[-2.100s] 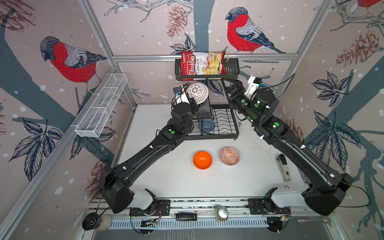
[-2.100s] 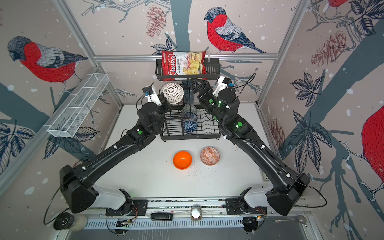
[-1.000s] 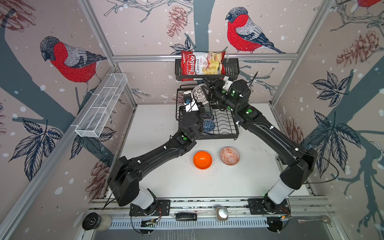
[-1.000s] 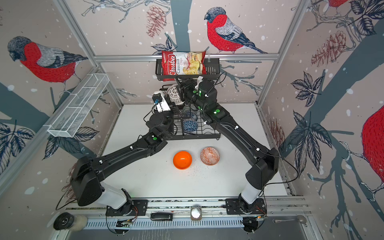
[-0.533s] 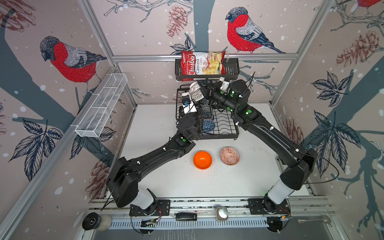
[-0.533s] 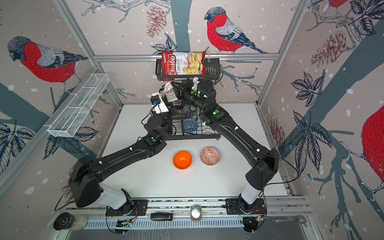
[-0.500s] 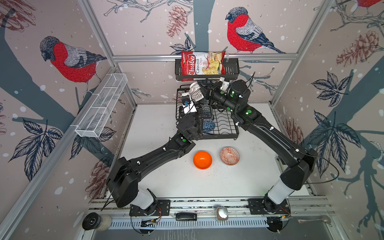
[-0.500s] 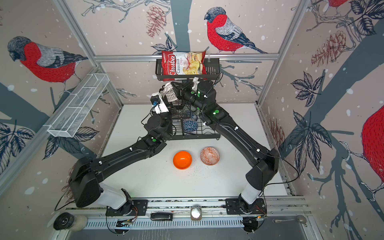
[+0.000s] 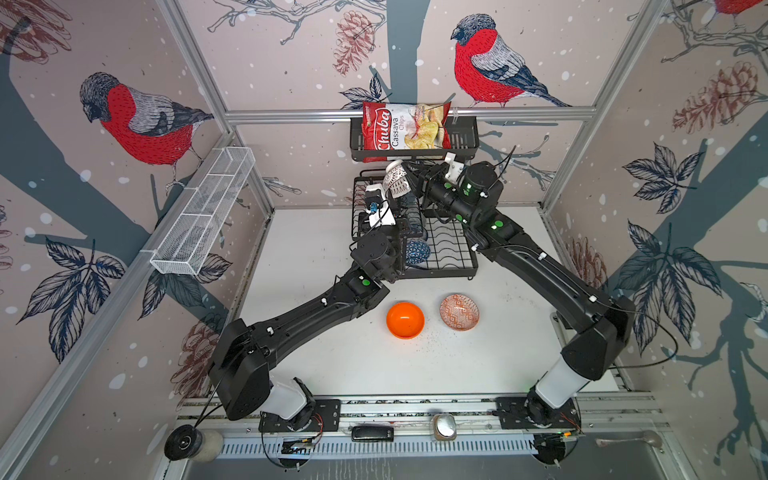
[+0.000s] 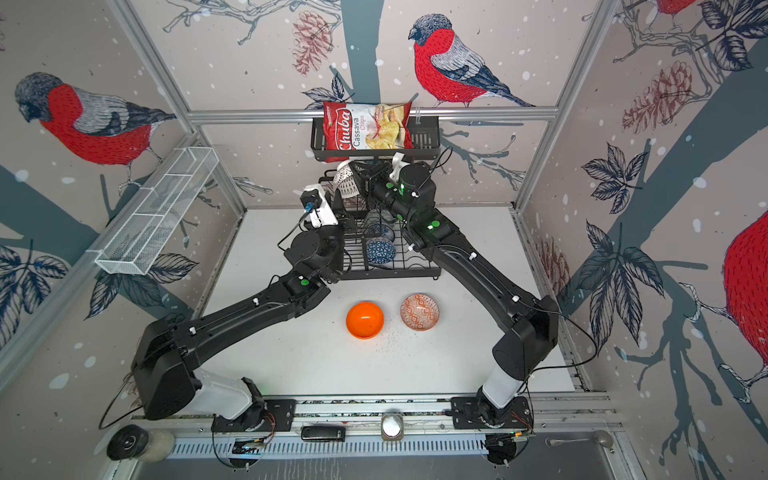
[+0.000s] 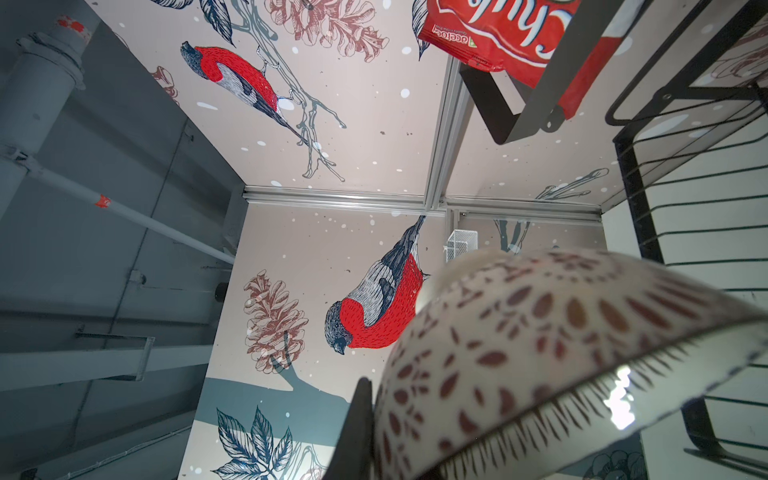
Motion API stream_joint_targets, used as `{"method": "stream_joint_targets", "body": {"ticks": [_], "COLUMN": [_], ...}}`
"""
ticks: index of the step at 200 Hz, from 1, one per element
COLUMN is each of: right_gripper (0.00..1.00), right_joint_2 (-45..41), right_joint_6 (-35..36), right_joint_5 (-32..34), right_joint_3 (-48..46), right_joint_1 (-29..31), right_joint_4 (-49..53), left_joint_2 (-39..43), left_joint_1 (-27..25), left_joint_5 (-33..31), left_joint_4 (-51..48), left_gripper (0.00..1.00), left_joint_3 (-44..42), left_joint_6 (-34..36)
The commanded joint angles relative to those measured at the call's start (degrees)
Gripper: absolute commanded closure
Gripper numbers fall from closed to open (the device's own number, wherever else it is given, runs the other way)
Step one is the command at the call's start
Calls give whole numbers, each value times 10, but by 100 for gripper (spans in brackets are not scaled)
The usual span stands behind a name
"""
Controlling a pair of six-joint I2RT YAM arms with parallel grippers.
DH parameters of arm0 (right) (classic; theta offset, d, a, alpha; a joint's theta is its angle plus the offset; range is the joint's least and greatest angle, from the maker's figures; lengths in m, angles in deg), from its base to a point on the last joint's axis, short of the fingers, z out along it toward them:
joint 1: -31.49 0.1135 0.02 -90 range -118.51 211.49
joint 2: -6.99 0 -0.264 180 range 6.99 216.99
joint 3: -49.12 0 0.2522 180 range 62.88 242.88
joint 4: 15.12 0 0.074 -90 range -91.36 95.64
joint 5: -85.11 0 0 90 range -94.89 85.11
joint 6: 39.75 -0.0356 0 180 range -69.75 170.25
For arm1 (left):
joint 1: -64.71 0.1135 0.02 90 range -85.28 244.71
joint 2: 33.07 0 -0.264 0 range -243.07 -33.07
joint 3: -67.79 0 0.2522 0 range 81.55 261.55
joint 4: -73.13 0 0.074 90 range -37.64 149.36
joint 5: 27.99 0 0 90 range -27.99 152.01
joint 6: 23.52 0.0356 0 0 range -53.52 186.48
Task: Load the bowls into the dish rack
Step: 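Grasp the held bowl's rim with the right gripper beside the left gripper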
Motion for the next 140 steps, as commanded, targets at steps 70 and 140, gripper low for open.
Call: {"method": "stream_joint_targets", "body": {"ticks": [70, 140], "right_gripper": [100, 100], "right_joint_2": [-23, -46], "right_joint_6": [34, 80], "right_joint_5": [10, 3], "right_joint_3": [-35, -64], "right_joint_1": [-31, -70], "right_joint_4": [-74, -81], "left_joint_2": [44, 80], "left_joint_1": [1, 1], "left_joint_5": [64, 114], "left_joint_4": [-106, -168], "left_gripper": [25, 2], "left_joint_3": [-3, -18], "left_joint_6": [-55, -65]}}
